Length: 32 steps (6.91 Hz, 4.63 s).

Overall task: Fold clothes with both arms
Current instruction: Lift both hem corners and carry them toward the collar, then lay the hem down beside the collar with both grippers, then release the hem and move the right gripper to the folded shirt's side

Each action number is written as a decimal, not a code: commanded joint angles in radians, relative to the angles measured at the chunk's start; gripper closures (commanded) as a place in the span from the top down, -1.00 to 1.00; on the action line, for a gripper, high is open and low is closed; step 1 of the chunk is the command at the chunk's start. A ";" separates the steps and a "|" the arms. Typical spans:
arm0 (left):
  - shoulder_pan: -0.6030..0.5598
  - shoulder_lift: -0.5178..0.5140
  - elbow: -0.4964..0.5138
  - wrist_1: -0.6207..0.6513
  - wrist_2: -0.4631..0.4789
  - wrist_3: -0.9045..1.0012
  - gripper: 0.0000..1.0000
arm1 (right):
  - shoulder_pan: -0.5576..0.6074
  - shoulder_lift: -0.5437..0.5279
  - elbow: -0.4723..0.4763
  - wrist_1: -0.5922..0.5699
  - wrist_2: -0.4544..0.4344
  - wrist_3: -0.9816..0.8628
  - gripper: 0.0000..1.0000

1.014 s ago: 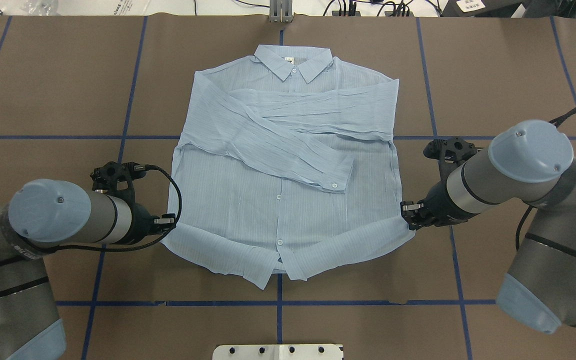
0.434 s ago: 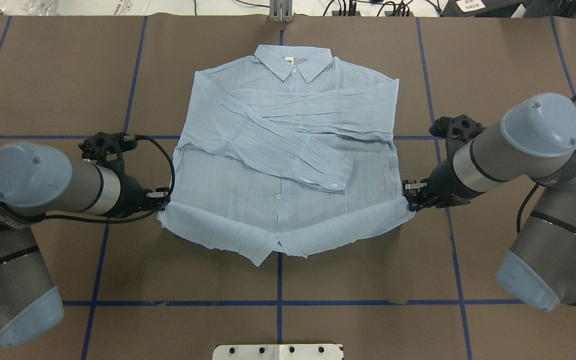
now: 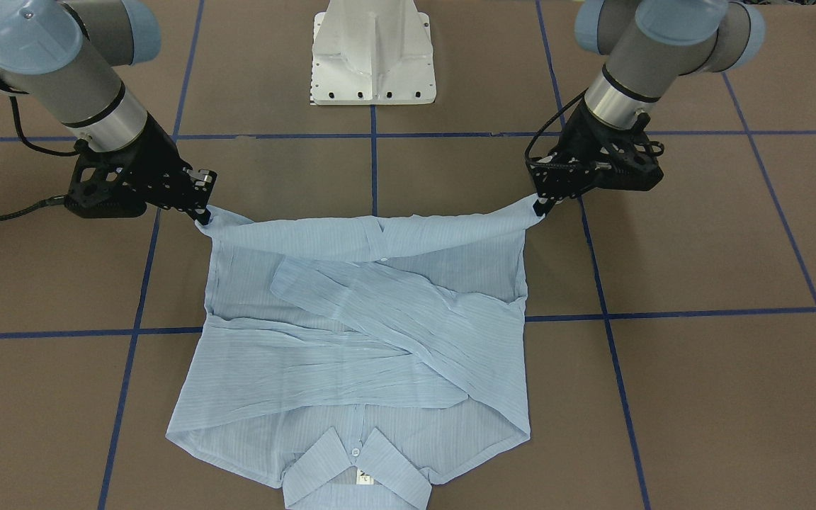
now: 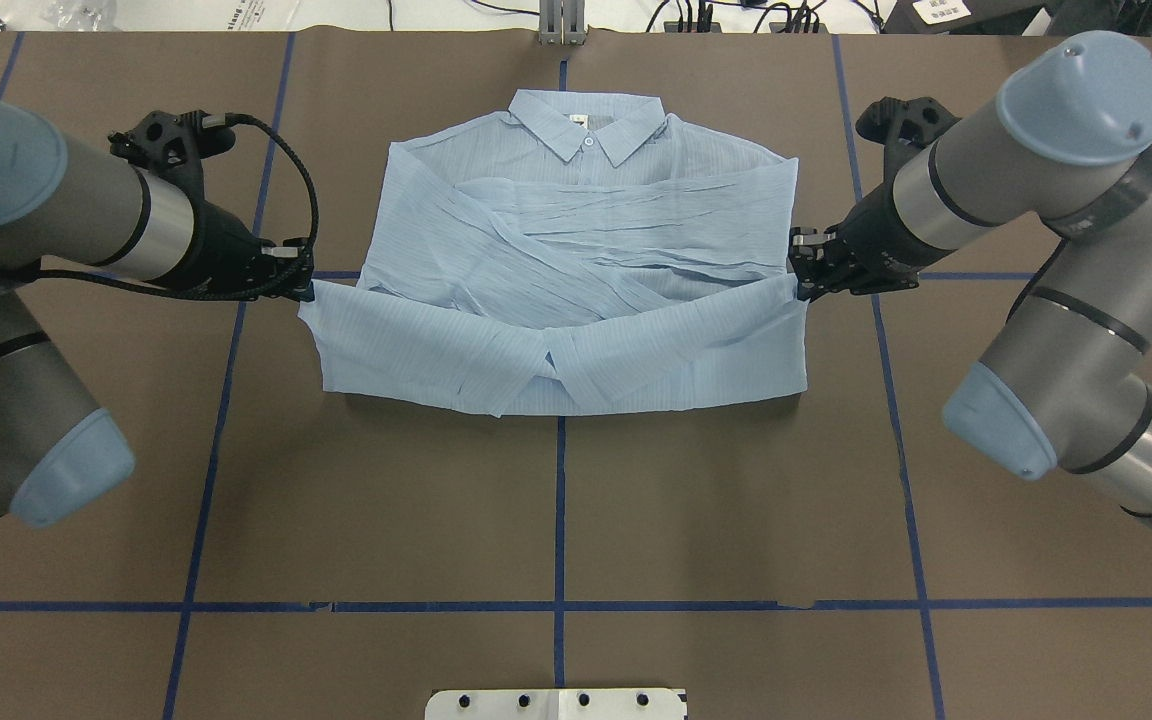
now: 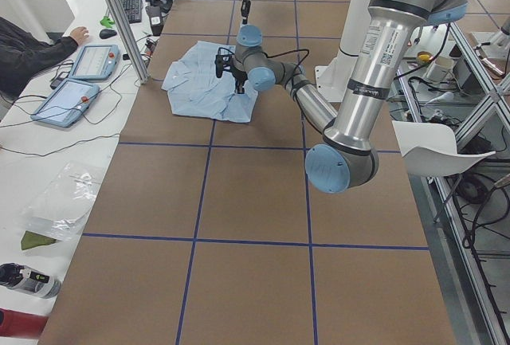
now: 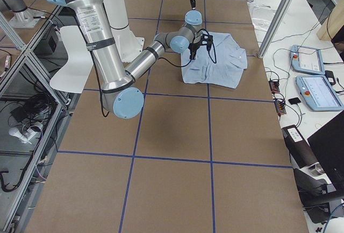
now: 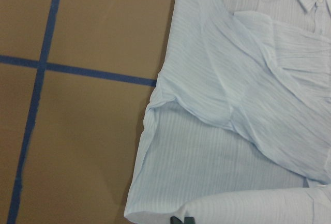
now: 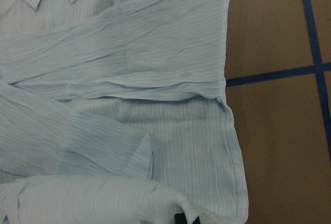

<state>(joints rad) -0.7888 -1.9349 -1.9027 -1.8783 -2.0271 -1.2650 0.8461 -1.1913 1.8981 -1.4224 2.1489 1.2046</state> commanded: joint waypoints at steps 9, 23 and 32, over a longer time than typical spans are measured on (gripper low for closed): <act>-0.142 -0.376 0.776 -0.464 -0.004 -0.008 -1.00 | 0.149 0.242 -0.479 0.144 0.028 -0.026 -1.00; -0.139 -0.444 0.962 -0.584 0.008 -0.002 0.98 | 0.154 0.322 -0.672 0.152 0.029 -0.039 1.00; -0.142 -0.411 0.849 -0.530 0.001 -0.030 0.97 | -0.028 0.047 -0.413 0.290 0.062 -0.014 0.98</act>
<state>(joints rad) -0.9311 -2.3513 -1.0498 -2.4077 -2.0271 -1.2943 0.8550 -1.1251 1.4651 -1.1320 2.2107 1.1838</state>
